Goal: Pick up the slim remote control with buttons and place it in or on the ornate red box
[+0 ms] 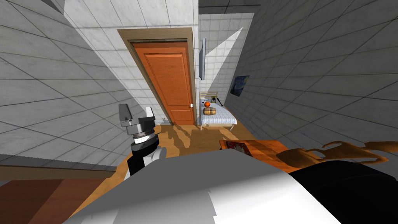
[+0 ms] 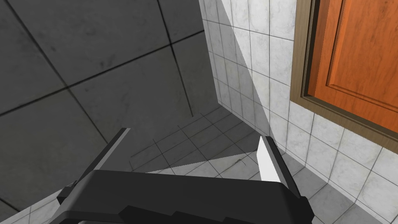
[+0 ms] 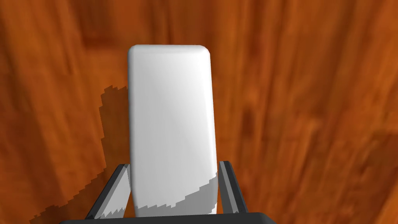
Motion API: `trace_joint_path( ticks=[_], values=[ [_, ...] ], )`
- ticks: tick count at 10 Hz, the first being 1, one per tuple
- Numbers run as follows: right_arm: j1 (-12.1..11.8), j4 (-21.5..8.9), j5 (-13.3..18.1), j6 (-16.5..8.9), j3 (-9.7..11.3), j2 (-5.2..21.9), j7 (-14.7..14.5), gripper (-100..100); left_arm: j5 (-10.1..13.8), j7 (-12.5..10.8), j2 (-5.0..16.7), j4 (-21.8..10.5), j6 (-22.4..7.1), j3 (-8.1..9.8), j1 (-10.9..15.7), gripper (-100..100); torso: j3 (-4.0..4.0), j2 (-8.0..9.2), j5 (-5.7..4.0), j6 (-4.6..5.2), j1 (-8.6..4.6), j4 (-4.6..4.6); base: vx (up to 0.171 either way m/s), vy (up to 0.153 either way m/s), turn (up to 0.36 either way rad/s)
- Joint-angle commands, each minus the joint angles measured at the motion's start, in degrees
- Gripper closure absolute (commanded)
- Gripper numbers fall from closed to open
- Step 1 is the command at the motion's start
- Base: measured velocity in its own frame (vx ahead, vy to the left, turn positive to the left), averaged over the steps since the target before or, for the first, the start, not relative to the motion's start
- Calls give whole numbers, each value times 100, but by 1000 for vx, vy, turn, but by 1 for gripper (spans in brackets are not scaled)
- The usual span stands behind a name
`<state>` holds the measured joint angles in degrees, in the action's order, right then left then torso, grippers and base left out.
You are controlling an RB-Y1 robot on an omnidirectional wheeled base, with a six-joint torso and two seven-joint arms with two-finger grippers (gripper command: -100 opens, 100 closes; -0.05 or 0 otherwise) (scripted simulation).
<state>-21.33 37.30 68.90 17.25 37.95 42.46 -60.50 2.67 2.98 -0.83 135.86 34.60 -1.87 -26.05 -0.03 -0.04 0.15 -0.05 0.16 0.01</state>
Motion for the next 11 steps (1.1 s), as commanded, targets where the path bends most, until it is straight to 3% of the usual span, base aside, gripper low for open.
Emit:
trace_joint_path(
  ticks=[1,5,8,9,11],
  values=[
    [5,-188,-54,38,-153,140,-150,100,0,0,0,0,0,0,0,0,0,0,0,0,0,0,4,37,1],
    [-63,-228,17,61,-222,791,-78,100,0,0,0,0,0,0,0,0,-2,-2,4,-9,5,-1,-4,47,28],
    [-63,-228,17,61,-222,791,-78,100,0,0,0,0,0,0,0,0,-2,-3,-3,-4,6,0,-4,26,9],
    [-69,-176,84,109,-219,1084,-15,100,0,0,0,0,0,0,0,0,0,-2,-5,1,-1,1,-20,67,69],
    [-54,-80,162,178,-186,1284,53,100,0,0,0,0,0,-1,1,0,3,1,5,-12,32,5,-25,104,90]
  ],
)
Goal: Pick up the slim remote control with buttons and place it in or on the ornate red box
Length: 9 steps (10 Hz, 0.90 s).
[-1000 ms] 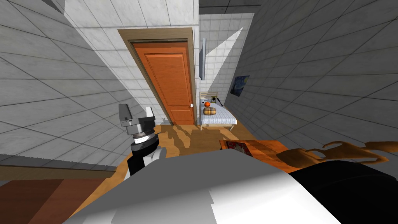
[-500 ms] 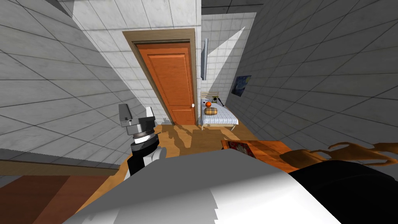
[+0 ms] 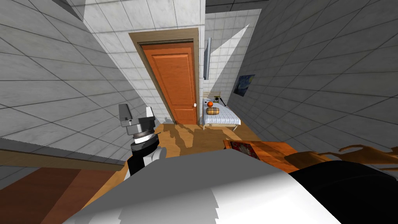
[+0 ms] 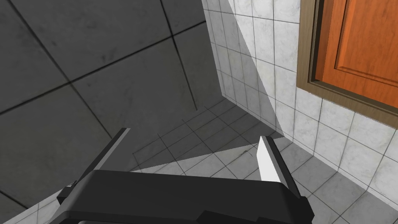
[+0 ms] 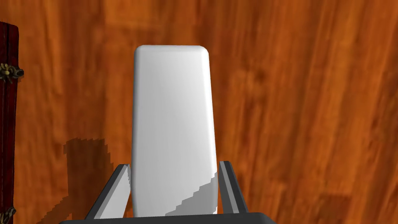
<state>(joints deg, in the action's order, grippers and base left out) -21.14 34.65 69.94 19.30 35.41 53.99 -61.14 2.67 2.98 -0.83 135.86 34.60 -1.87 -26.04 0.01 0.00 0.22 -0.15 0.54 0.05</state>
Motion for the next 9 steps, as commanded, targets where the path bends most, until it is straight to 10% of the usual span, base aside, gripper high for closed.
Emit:
trace_joint_path(
  ticks=[1,9],
  values=[
    [-73,185,58,-27,68,132,117,100,0,0,0,0,0,0,0,0,0,0,0,0,0,0,-11,80,13],
    [162,956,420,671,357,504,466,100,0,0,0,0,0,0,0,0,4,0,-2,-14,7,7,-18,118,93]
  ],
)
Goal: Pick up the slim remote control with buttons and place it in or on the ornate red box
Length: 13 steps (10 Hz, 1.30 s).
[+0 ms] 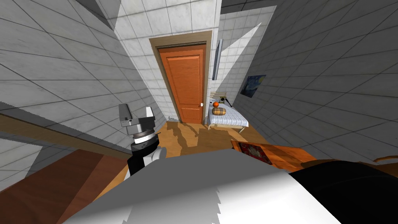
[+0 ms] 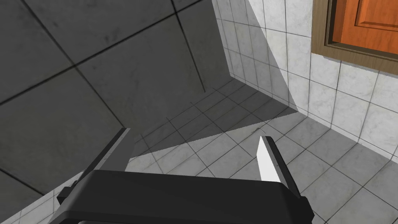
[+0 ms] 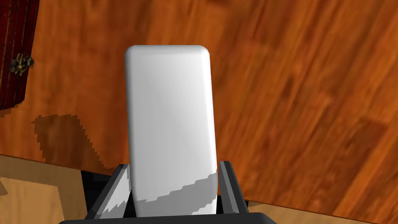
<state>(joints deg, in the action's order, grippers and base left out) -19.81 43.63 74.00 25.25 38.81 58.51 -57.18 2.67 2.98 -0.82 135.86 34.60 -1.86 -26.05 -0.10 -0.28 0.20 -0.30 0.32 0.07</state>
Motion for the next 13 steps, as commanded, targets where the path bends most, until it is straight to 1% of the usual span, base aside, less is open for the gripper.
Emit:
trace_joint_path(
  ticks=[1,2,3,7,10,13],
  values=[
    [30,43,-58,177,-39,83,58,100,0,0,0,0,0,0,0,0,0,0,0,0,0,0,189,-86,-45],
    [29,24,-105,229,-74,95,49,100,0,0,1,0,0,1,-1,0,-19,-33,-2,1,-38,-7,171,-129,-38],
    [25,-25,-219,334,-155,112,26,100,0,0,1,0,0,1,-1,0,-23,-37,-7,4,-61,-10,172,-132,-55],
    [19,-149,-479,542,-331,117,-21,100,0,0,2,0,0,2,-1,0,-30,-46,-9,25,-79,-15,184,-153,-72],
    [14,-289,-782,773,-508,46,-71,100,0,0,2,1,1,2,-2,0,-37,-59,-8,40,-77,-17,224,-166,-100],
    [23,-357,-971,916,-599,-76,-110,100,0,0,2,0,0,2,-1,0,-29,-42,-13,48,-94,-17,177,-181,-73]
  ],
)
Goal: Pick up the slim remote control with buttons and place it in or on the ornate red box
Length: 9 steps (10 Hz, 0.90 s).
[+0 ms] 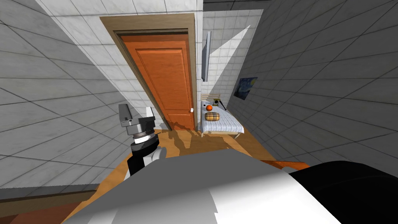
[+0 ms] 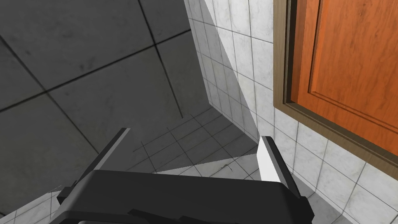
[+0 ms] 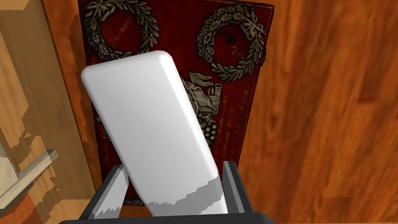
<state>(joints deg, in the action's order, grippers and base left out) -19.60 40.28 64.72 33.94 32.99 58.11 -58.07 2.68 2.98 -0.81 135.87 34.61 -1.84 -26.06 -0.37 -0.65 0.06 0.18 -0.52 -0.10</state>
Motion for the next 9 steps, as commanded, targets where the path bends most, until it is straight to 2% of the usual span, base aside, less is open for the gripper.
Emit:
trace_joint_path(
  ticks=[1,2,6,7,8,9],
  values=[
    [0,0,0,0,0,0,0,100,0,0,0,0,0,0,0,0,0,0,0,0,0,0,74,-63,0],
    [6,-7,-9,11,-7,-3,-6,-100,0,0,-1,0,0,-1,1,0,14,29,6,1,32,3,15,-14,9],
    [12,-5,-9,6,-10,0,-5,-100,0,0,-2,-1,-1,-2,2,0,39,71,16,7,70,11,2,-2,0],
    [12,-5,-9,6,-10,0,-5,0,0,0,-2,-1,-1,-2,2,0,40,72,17,7,71,12,0,0,0],
    [3,54,-36,139,-53,158,-11,-100,0,0,-2,-1,-1,-2,2,0,40,73,17,7,72,12,6,26,-54],
    [-6,114,-63,271,-96,317,-17,-100,0,0,-2,-1,-1,-2,2,0,39,71,19,7,80,12,11,66,-81]
  ],
)
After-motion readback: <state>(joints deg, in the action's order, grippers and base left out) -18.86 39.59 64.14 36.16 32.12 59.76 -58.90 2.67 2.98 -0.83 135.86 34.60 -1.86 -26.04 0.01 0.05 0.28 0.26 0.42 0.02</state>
